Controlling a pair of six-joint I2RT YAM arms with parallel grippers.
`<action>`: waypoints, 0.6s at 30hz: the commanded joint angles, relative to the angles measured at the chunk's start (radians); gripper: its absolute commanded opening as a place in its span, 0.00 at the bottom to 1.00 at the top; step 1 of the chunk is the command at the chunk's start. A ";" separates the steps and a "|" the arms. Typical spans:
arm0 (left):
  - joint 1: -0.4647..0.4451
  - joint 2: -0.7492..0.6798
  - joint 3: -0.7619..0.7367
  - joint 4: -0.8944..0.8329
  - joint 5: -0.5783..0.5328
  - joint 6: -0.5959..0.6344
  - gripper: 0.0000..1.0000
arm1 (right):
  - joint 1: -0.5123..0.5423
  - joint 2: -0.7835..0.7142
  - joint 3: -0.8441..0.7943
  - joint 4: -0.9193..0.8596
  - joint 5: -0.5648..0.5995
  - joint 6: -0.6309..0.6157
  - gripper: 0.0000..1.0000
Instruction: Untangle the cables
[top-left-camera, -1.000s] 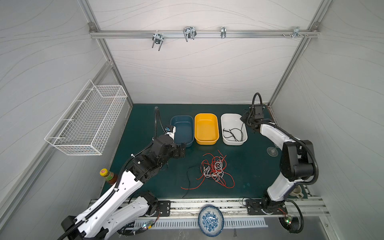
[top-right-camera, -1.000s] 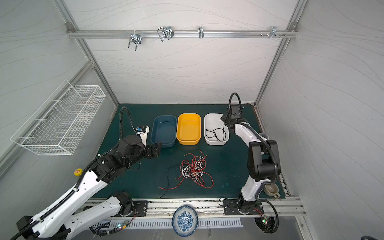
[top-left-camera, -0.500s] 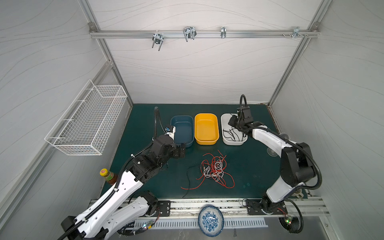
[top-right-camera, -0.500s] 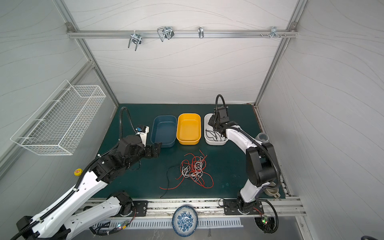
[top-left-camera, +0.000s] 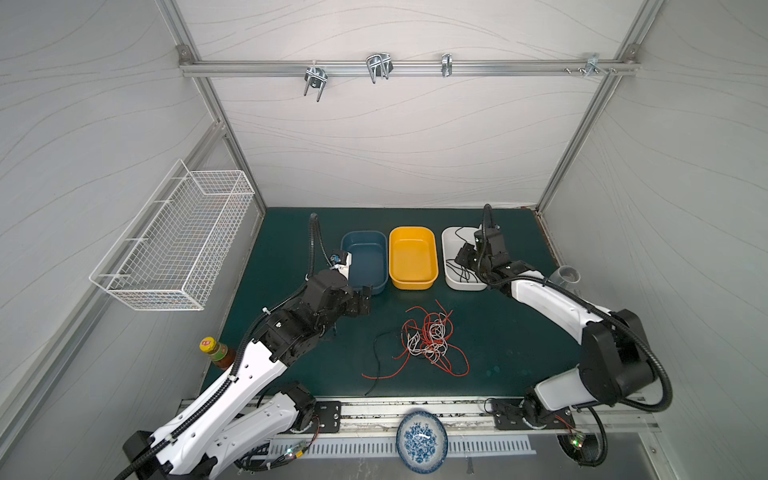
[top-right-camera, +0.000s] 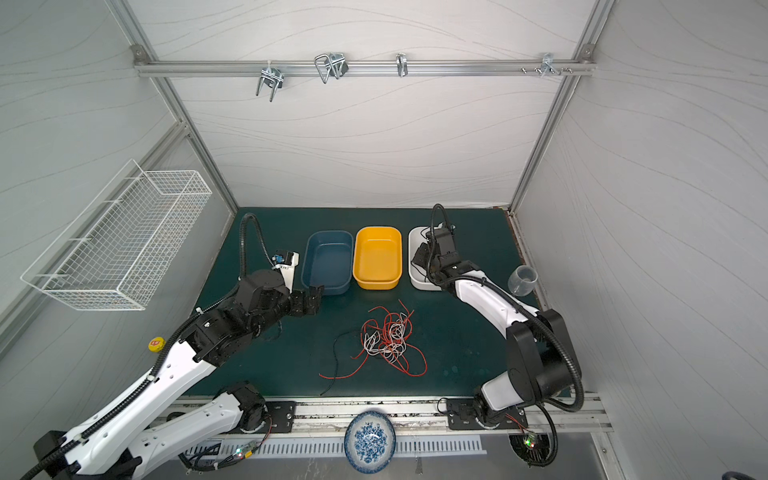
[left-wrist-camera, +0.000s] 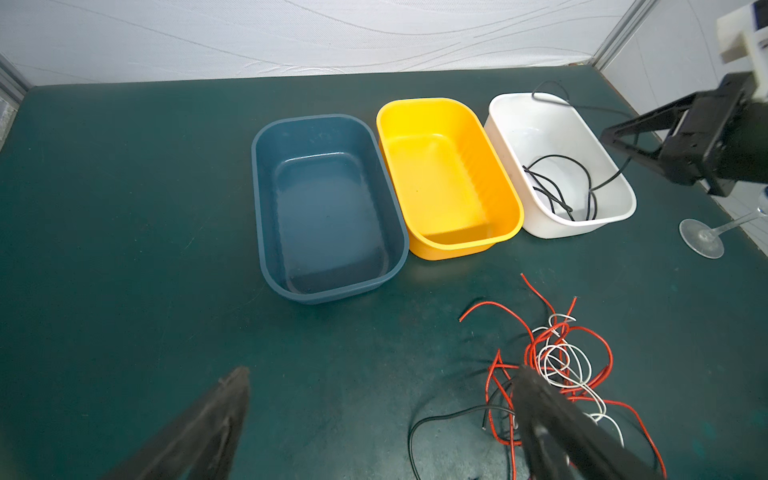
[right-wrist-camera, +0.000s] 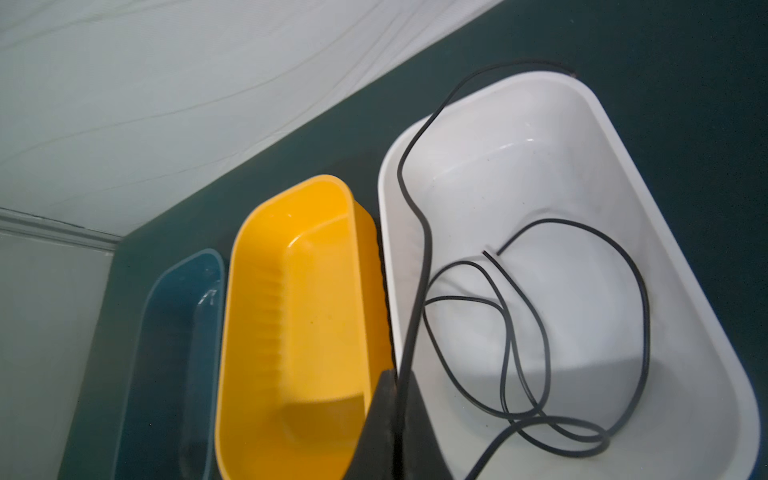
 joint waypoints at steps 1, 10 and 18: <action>0.003 -0.005 0.004 0.032 -0.021 0.014 0.99 | 0.013 -0.054 0.011 -0.026 0.016 -0.011 0.00; 0.003 -0.006 0.004 0.032 -0.024 0.015 0.99 | 0.024 -0.083 -0.082 -0.055 -0.005 0.075 0.00; 0.003 -0.005 0.004 0.031 -0.024 0.015 0.99 | -0.051 0.091 -0.027 -0.070 -0.113 0.087 0.00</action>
